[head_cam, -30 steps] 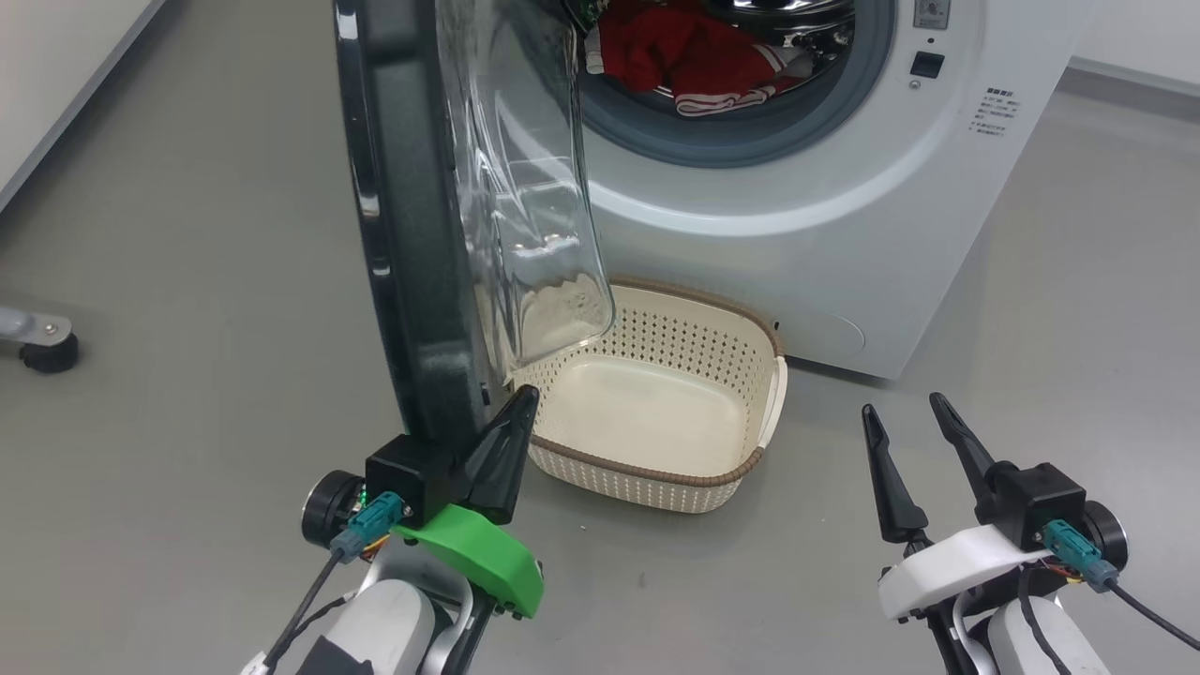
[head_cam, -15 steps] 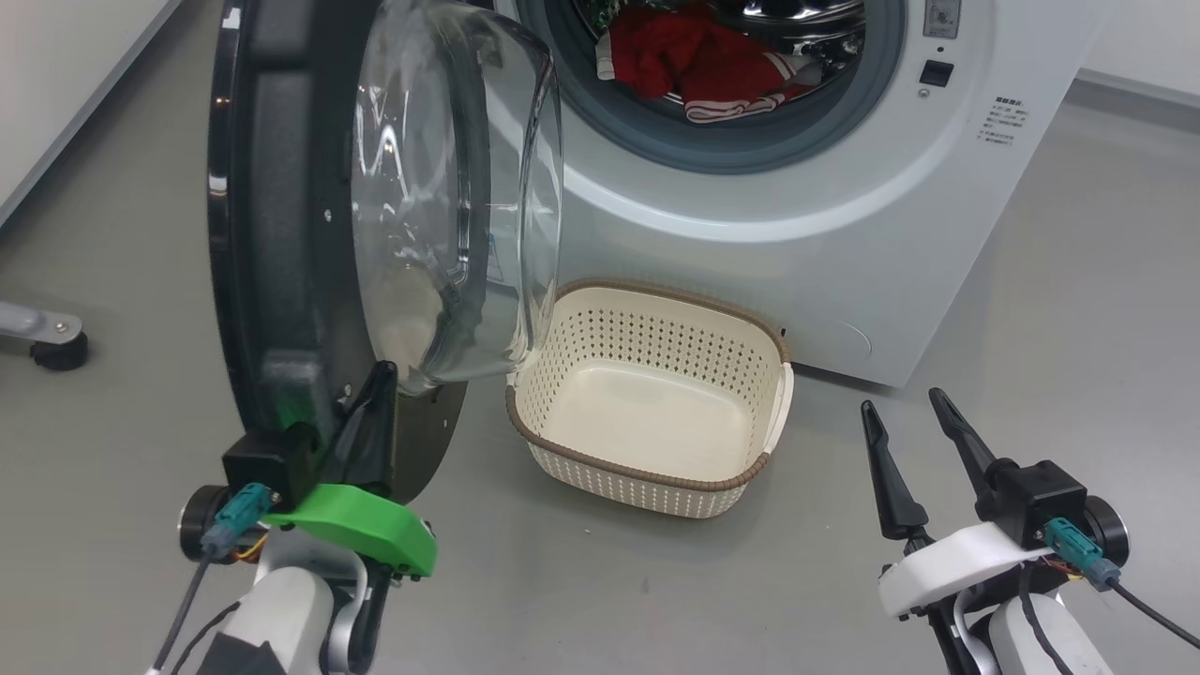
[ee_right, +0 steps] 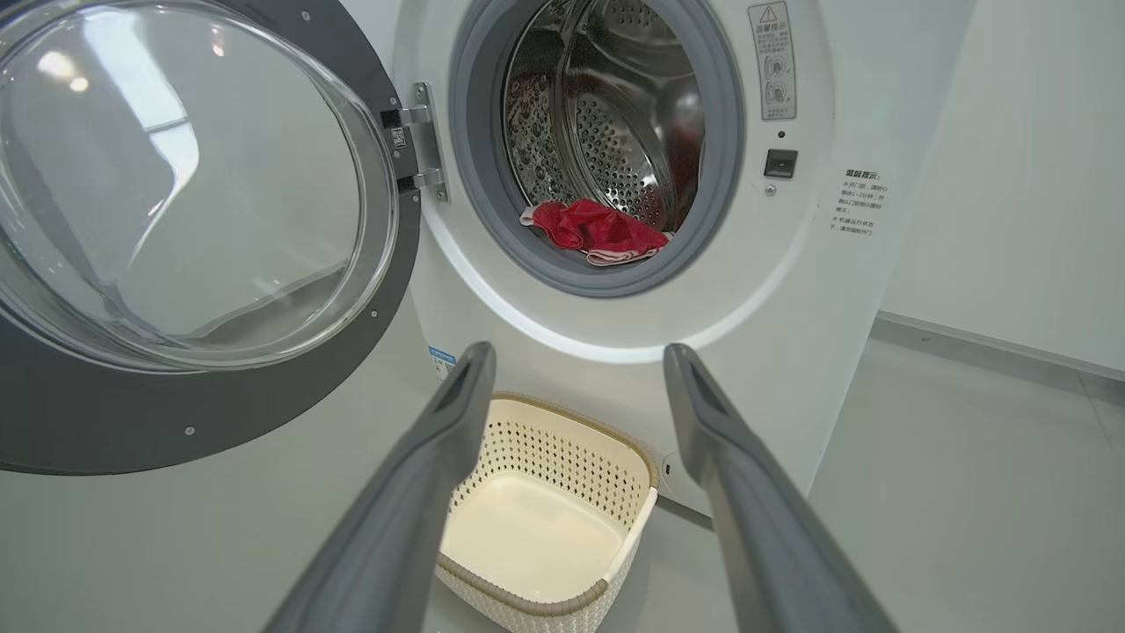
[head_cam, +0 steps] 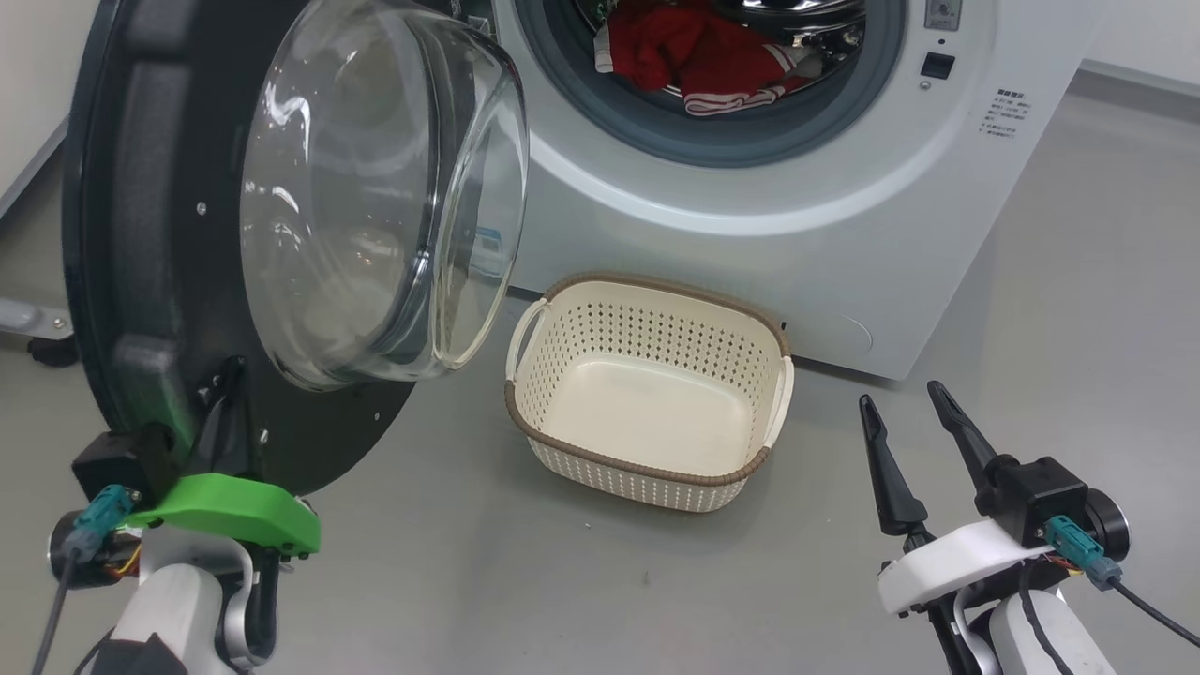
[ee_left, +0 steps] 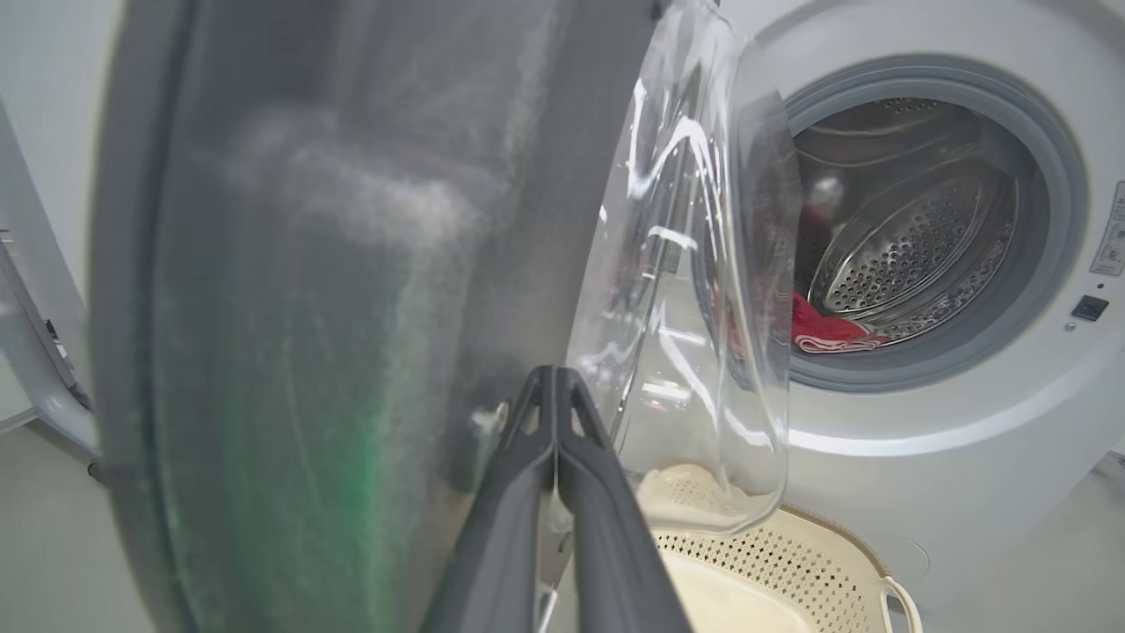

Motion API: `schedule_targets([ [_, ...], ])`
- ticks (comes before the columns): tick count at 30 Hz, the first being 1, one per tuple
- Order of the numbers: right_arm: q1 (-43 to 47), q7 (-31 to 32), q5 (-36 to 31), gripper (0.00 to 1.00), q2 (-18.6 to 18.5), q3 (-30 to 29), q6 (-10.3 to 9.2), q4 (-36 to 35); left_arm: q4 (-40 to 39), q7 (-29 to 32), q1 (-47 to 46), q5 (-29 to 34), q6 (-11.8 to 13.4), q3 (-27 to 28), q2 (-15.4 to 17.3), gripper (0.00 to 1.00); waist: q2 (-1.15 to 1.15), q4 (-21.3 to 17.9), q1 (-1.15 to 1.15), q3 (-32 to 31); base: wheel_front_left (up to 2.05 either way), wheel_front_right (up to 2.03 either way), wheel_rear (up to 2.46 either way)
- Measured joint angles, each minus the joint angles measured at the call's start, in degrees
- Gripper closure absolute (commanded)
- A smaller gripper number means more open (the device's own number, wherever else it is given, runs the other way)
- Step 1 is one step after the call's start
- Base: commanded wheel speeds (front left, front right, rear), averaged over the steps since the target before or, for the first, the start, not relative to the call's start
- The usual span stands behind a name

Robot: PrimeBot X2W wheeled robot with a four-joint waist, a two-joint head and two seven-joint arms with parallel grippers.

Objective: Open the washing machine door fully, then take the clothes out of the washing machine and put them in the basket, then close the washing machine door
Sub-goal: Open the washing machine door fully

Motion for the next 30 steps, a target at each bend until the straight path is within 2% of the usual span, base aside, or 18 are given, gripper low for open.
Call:
schedule_targets([
  [16, -1.2, 0.0, -0.9, 0.00, 0.0, 0.0, 0.32, -0.5, 6.7, -0.8, -4.6, -1.4, 0.5, 7.6, 3.4, 1.00, 0.00, -0.6, 0.00, 2.9, 0.00, 0.00, 0.00],
  [30, -2.2, 0.0, -1.4, 0.00, 0.0, -0.4, 0.52, -0.5, 10.7, -0.9, -7.1, -1.5, 0.5, 11.3, 5.0, 1.00, 0.00, -1.2, 0.00, 3.8, 0.00, 0.00, 0.00],
])
